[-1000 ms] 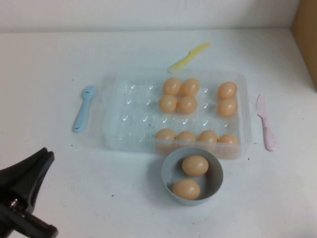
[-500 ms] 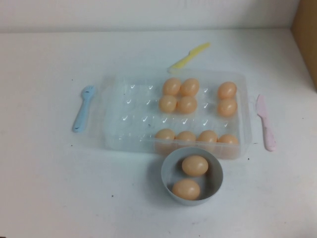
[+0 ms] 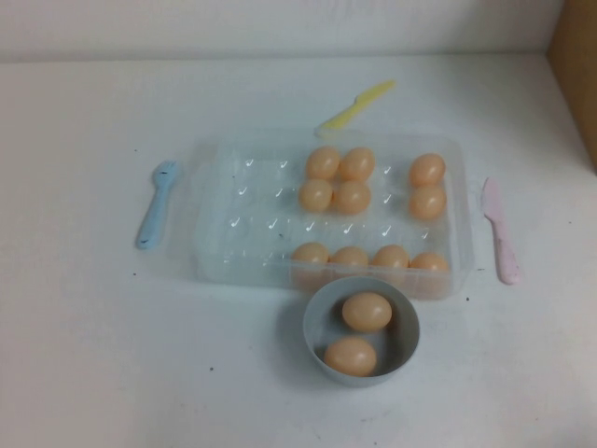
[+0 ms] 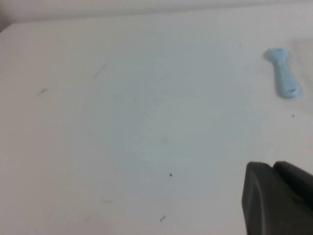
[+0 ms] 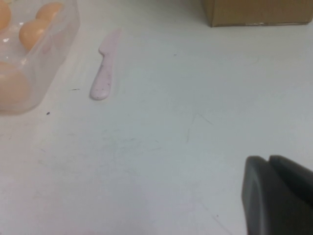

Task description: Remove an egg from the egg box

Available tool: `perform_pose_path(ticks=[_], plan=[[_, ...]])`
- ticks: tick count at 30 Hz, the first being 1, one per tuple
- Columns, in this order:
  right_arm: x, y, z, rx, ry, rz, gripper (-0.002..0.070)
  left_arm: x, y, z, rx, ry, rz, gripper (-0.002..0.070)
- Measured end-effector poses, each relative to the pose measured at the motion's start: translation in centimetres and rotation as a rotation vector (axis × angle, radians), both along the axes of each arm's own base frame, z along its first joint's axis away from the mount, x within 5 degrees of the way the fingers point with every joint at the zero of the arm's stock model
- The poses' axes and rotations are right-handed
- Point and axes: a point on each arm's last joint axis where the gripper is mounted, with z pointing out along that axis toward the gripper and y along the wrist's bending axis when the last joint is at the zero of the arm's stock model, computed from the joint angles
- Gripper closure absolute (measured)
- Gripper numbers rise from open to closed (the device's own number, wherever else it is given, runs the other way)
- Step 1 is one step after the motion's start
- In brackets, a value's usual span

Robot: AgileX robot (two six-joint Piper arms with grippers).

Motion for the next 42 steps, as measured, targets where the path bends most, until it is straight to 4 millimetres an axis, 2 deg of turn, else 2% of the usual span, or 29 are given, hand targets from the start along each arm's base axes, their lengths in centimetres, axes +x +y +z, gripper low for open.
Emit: perform_pose_path(ticks=[6,42], plan=[[0.0,0.0,0.0,0.0,0.0,0.0,0.0694,-0.2,0.01,-0.76,0.012,0.088,-0.002,0.0678],[0.0,0.0,0.0,0.0,0.0,0.0,0.0694,-0.21,0.02,-0.79,0.031,0.093,-0.006,0.0678]])
